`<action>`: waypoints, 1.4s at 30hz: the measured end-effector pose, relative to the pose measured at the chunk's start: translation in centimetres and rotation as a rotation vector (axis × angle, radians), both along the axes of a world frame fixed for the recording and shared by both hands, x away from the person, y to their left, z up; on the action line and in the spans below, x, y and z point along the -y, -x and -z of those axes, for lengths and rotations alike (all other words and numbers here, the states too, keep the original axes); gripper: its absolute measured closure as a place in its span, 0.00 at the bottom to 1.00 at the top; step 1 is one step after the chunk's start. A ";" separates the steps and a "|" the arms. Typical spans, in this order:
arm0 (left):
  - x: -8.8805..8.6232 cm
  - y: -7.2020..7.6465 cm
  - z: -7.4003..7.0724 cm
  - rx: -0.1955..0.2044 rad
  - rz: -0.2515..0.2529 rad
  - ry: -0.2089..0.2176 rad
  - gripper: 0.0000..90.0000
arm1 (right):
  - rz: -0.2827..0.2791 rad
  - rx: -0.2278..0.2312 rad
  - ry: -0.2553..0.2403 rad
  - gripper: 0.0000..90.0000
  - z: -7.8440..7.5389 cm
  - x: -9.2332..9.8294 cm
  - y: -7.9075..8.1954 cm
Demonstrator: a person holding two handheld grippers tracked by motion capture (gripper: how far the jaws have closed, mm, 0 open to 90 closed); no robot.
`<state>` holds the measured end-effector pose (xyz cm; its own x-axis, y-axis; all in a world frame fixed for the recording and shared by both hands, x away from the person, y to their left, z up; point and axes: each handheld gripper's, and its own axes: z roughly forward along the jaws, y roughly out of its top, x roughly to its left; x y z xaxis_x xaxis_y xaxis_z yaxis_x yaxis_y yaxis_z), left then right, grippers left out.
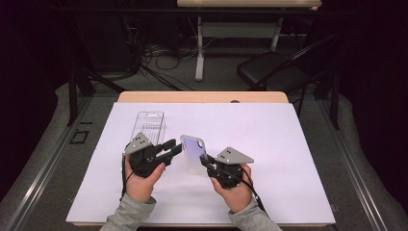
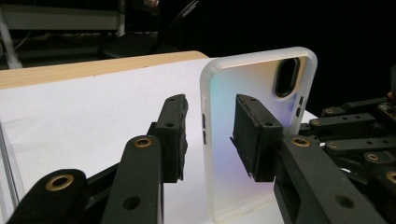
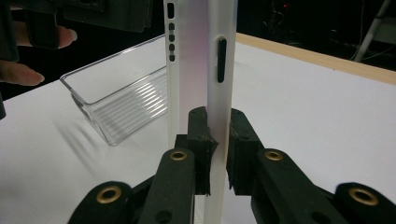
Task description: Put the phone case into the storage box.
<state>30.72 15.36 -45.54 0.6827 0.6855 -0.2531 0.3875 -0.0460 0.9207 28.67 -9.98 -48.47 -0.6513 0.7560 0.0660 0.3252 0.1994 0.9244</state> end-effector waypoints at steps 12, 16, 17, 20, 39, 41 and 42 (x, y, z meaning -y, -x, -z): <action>2.6 -2.1 -0.5 -0.003 -0.026 -0.020 0.76 | 0.085 0.015 0.021 0.91 -0.2 0.6 -0.6; 3.4 -2.9 -0.5 -0.001 -0.038 -0.006 0.78 | 0.127 0.009 0.017 0.91 -0.1 1.1 -1.0; 3.6 -3.1 -0.5 -0.006 -0.038 -0.002 0.79 | 0.137 0.013 0.016 0.91 -0.1 1.3 -1.1; 4.3 -3.7 -0.4 -0.021 -0.041 -0.004 0.79 | 0.159 0.006 0.019 0.91 -0.1 1.8 -1.5; 7.6 -5.9 0.3 -0.048 -0.063 -0.017 0.88 | 0.244 0.007 0.046 0.91 0.3 2.7 -2.2; 7.8 -6.0 0.4 -0.053 -0.072 -0.011 0.90 | 0.246 0.007 0.047 0.91 0.4 2.7 -2.3; 7.8 -6.0 0.4 -0.053 -0.072 -0.009 0.91 | 0.248 0.006 0.046 0.91 0.4 2.6 -2.3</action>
<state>36.75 7.53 -45.94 0.6171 0.7349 -0.2813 0.4385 -0.0243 0.8984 30.96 -12.62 -48.87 -0.4458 0.8948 0.0244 0.3640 0.1563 0.9182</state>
